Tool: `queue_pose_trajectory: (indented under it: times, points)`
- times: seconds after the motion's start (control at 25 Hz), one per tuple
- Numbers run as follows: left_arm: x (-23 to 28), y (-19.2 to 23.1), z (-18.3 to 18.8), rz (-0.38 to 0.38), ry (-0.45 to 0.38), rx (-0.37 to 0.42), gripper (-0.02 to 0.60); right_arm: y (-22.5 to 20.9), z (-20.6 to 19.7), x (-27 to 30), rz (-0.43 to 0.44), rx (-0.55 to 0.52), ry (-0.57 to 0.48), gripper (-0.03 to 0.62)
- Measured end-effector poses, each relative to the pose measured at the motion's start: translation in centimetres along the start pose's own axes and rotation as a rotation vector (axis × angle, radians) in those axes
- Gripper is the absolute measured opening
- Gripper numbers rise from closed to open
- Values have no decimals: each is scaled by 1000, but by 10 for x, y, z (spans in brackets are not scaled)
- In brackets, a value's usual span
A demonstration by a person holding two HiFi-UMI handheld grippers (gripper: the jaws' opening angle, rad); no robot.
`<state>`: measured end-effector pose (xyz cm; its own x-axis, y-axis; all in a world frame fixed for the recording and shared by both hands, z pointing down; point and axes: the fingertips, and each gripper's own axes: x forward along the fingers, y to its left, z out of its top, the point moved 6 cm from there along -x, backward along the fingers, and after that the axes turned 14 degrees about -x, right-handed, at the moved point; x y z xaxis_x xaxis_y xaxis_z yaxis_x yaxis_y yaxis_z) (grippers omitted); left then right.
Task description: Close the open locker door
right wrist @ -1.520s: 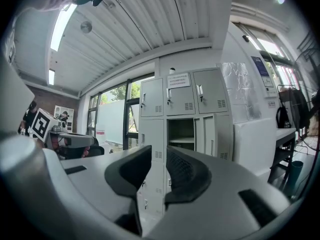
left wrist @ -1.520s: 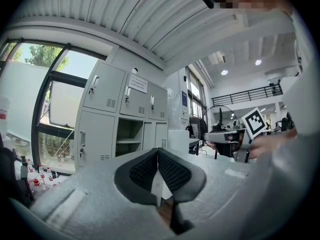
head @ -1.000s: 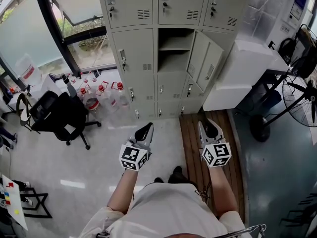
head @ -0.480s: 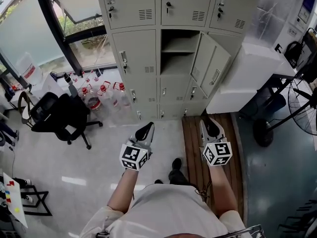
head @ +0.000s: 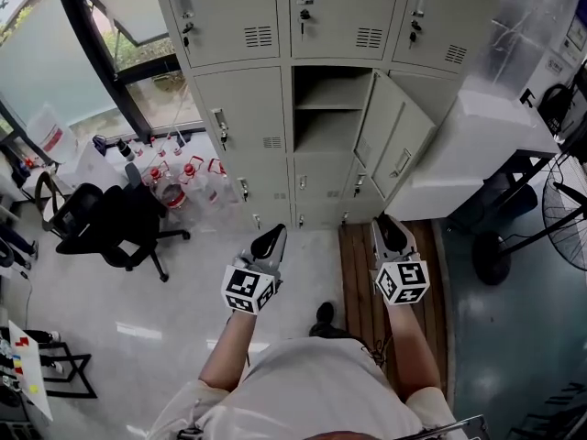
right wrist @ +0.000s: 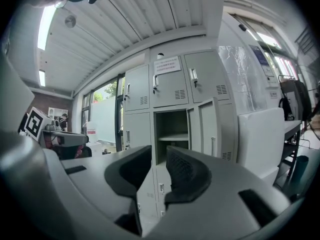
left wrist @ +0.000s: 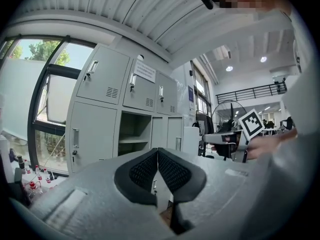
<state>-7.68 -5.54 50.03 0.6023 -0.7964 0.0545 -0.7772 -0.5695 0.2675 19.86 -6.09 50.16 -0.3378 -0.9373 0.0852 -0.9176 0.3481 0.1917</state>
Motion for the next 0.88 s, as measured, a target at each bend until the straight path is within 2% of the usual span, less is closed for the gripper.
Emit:
queue_pose_trajectory:
  times: [0.36,0.88]
  points:
    - [74,7,6,21,11,-4,15,-68,-14,52,-7,-1,21,81]
    - [166,-13,-5,16,24,-16,15,-165,-52,92,-50,-8,77,103]
